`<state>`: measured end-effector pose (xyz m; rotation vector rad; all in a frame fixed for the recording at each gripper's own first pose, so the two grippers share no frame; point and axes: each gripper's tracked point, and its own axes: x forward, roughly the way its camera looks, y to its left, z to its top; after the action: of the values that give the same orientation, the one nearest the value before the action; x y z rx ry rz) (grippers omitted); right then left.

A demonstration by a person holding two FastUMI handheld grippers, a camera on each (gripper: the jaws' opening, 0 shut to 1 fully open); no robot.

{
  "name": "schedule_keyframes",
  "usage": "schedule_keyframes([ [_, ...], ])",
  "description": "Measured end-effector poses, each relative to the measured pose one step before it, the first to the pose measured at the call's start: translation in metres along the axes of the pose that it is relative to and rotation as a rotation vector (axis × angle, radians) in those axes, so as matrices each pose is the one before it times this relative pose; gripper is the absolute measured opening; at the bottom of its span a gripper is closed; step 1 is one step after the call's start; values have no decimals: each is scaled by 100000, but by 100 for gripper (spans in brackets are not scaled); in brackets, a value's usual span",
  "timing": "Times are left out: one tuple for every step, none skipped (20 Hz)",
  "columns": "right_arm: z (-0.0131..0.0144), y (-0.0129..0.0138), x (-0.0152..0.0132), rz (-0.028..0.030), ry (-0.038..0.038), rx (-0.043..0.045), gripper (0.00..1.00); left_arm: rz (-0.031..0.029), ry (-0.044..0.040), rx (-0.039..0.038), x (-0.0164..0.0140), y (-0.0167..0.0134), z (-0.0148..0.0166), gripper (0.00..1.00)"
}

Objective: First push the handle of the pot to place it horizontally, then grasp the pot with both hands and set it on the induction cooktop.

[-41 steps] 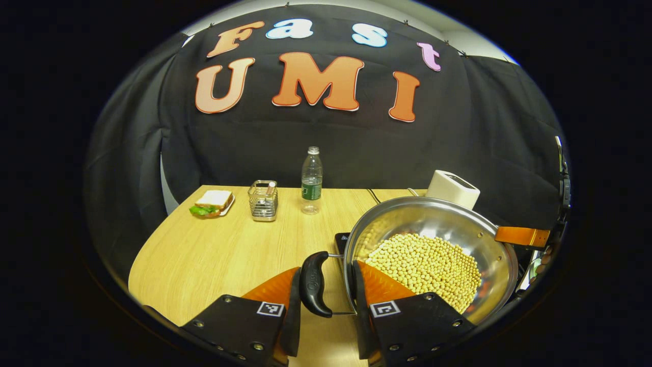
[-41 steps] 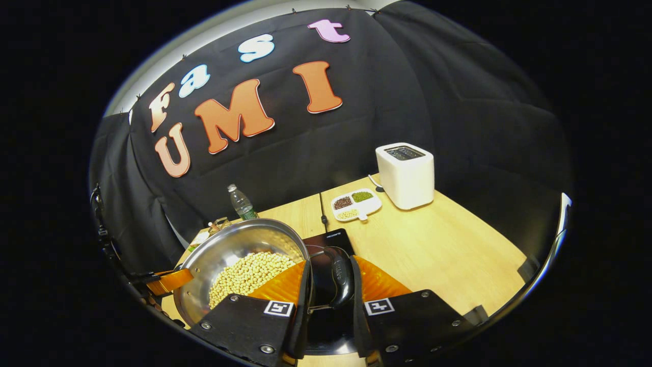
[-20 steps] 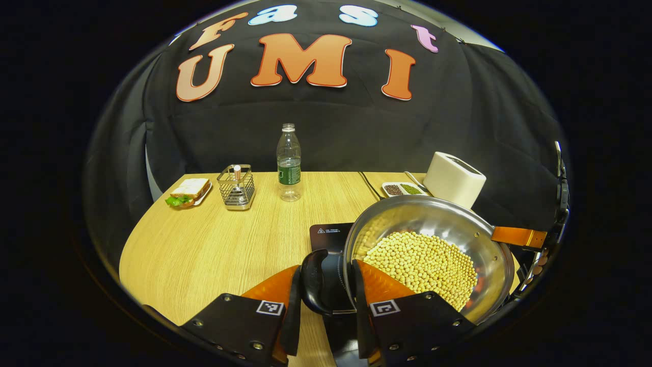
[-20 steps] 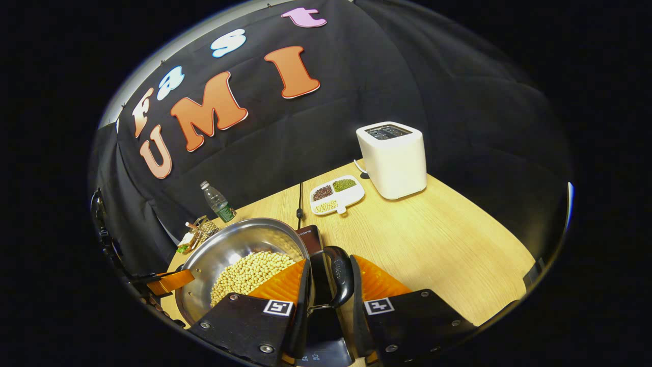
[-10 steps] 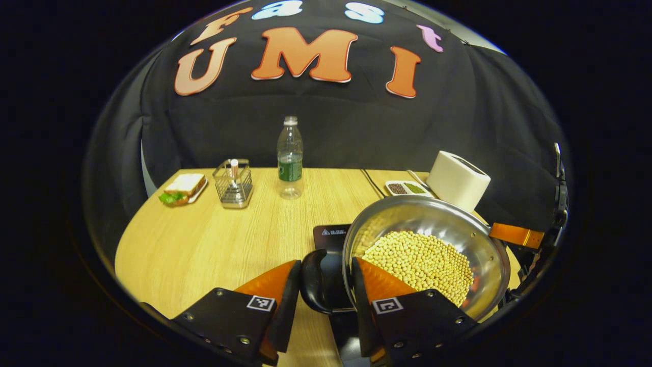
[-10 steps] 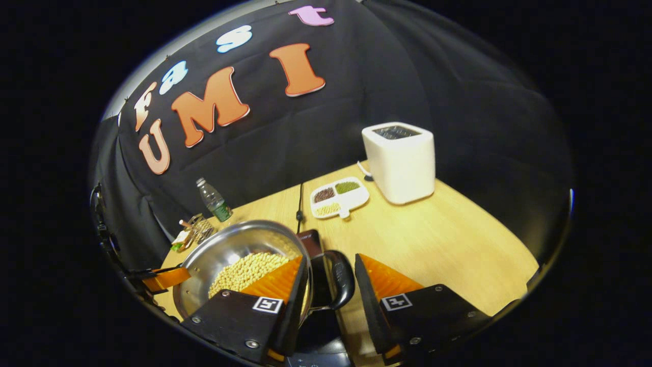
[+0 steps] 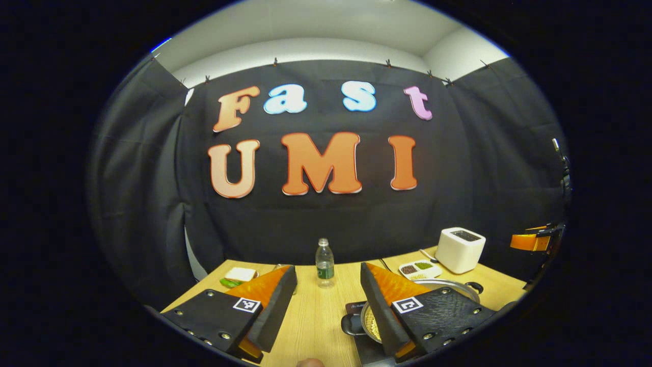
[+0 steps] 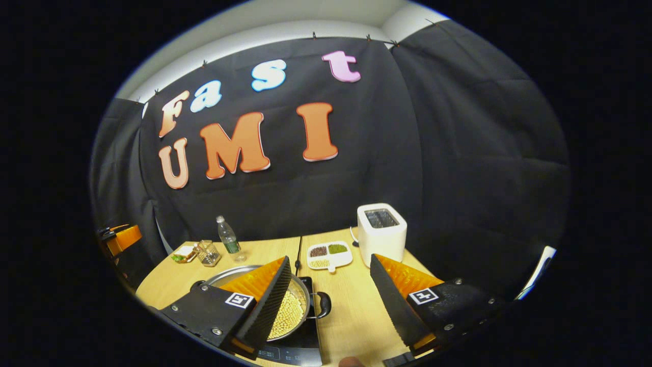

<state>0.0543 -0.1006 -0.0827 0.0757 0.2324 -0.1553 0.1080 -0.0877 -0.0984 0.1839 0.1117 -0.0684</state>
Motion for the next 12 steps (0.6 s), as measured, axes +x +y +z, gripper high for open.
schedule_keyframes([
  [2085, -15, -1831, 1288, -3173, -2760, 95, 930, -3112, -1470, -1206, 569, 1789, 78],
  [2002, -392, -1755, 208, -3172, -2827, 100, 620, -2565, -1388, -1817, 236, 1995, 80],
  [2284, -390, -1563, -622, -4000, -2308, 95, 935, -2658, -1863, -1261, 596, 1682, 78],
  [2267, -381, -1484, -863, -3820, -1340, 95, 368, -340, -1699, -1271, 364, 1161, 80],
  [2159, -498, -1482, -517, -2784, 49, 95, 281, 1032, -1860, -1211, 88, 481, 78],
  [1793, -37, -1210, 151, -2302, 888, 100, -1047, 634, -1810, -947, -197, 625, 78],
  [1513, 106, -1005, 645, -1955, 997, 95, -990, 939, -2065, -777, -281, 694, 79],
  [1105, -96, -853, 262, -2047, 502, 100, -774, 125, -2250, -852, -192, 551, 78],
  [860, -79, -779, -156, -1760, -104, 95, -666, -1188, -1879, -530, -36, 680, 78],
  [599, -28, -535, -272, -1543, 37, 95, 622, -1304, -1494, -433, -40, 427, 78],
  [463, 5, -481, 112, -920, 128, 95, 530, -660, -440, -656, -74, -15, 78],
  [30, 38, -540, 546, -433, -22, 95, -206, -1055, 120, -580, -201, 290, 78],
])
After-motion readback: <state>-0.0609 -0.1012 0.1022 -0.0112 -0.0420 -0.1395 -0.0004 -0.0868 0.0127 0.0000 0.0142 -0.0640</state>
